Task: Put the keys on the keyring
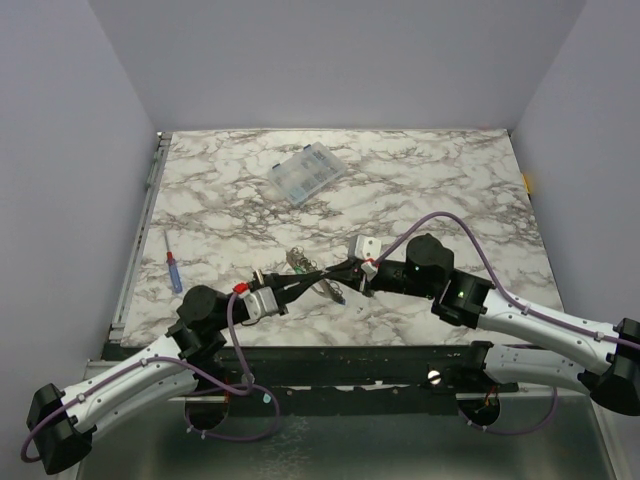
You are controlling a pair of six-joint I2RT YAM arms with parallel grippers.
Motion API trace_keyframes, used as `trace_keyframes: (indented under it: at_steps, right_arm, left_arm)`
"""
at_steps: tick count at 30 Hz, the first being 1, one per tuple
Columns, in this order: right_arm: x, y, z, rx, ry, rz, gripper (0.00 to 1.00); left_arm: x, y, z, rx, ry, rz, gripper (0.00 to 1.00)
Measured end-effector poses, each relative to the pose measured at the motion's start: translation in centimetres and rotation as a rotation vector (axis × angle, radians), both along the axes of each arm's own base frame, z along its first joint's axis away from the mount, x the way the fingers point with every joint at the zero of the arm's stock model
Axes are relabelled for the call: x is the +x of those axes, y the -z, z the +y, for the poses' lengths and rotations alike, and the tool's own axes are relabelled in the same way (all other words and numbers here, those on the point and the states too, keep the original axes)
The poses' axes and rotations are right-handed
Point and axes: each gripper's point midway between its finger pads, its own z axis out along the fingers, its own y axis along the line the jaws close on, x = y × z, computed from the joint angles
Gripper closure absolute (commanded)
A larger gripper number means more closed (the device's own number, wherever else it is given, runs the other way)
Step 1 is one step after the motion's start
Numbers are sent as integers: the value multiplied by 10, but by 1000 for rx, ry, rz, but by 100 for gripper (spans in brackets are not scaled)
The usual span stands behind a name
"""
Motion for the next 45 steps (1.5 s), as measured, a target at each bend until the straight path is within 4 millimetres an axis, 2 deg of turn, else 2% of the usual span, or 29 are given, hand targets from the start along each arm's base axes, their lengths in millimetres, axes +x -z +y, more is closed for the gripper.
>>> trace_keyframes:
  at_steps: [6,9,15,18,26,37,45]
  right_arm:
    - [-1,-4,2,20,-10,-10,96]
    - [-3,-8,4,37,-24,-11,78]
    - [-6,-14,5,59,-34,-6,55]
    - [-8,-18,0,63,-29,-8,49]
    - [-19,-47,-19,118,-29,-45,48]
    - [-20,-48,-17,104,-46,-52,56]
    - [-22,-78,-17,126,-65,-108,61]
  left_arm:
    - [-2,-6,2,-59,9,21,100]
    - [-4,-13,3,-100,21,29,100]
    - [-7,-22,5,-145,36,31,100]
    - [-9,-21,4,-137,44,22,100]
    - [-13,-29,4,-125,58,-24,100]
    - [-20,-26,0,-108,98,-35,100]
    - [-20,-18,-2,-78,104,-15,100]
